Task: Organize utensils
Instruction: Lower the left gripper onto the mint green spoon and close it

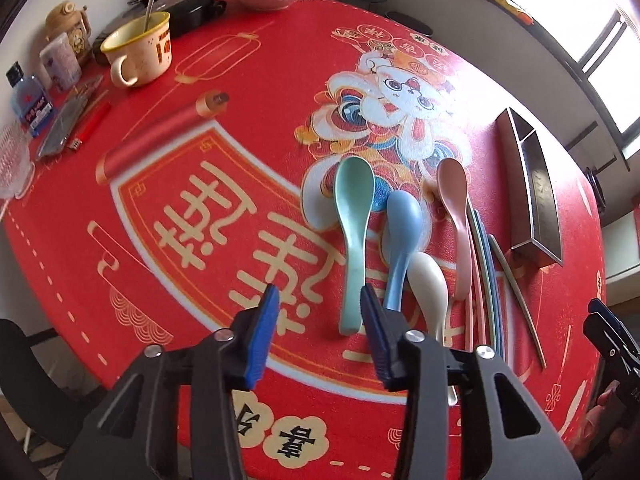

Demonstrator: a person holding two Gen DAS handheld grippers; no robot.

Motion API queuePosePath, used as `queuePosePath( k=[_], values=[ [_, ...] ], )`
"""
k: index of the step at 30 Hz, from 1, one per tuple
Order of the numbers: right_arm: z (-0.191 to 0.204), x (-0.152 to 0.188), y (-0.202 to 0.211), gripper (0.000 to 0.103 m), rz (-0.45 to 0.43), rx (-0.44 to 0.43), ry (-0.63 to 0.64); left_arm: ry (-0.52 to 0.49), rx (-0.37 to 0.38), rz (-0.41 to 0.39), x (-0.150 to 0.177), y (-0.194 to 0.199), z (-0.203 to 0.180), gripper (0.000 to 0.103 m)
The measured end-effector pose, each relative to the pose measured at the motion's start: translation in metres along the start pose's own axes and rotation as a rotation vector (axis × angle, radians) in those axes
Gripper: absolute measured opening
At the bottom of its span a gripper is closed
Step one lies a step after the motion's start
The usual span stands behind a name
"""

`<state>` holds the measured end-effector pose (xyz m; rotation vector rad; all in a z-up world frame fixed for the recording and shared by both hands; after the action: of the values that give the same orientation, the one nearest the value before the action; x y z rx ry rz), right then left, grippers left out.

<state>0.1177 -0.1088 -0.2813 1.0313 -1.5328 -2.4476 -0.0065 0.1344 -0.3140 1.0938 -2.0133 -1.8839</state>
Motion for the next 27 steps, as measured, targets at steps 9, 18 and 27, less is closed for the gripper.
queuePosePath(
  k=[9, 18, 27],
  values=[
    [-0.008, 0.018, -0.015, 0.091, 0.054, -0.03, -0.015, -0.05, 0.09, -0.03, -0.003, -0.016, -0.023, 0.02],
    [0.0, 0.009, -0.015, 0.091, 0.05, 0.007, -0.057, -0.039, 0.197, 0.035, -0.017, -0.047, -0.013, 0.018],
    [0.008, 0.002, -0.023, 0.091, 0.051, 0.034, -0.068, -0.053, 0.308, 0.071, -0.026, -0.06, -0.021, 0.013]
  ],
)
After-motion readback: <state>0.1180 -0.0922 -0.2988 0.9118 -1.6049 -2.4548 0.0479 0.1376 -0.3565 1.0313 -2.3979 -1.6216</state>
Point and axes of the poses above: each gripper's, at about its wrist camera, not at the fingertips, and y roughly against the way its jaws point, z to its left, x to its underside, the point moved 8 cm from there along -y, roughly the way its jaws point, and after that the axes turned 1 degree about x, right-handed, at the moved point
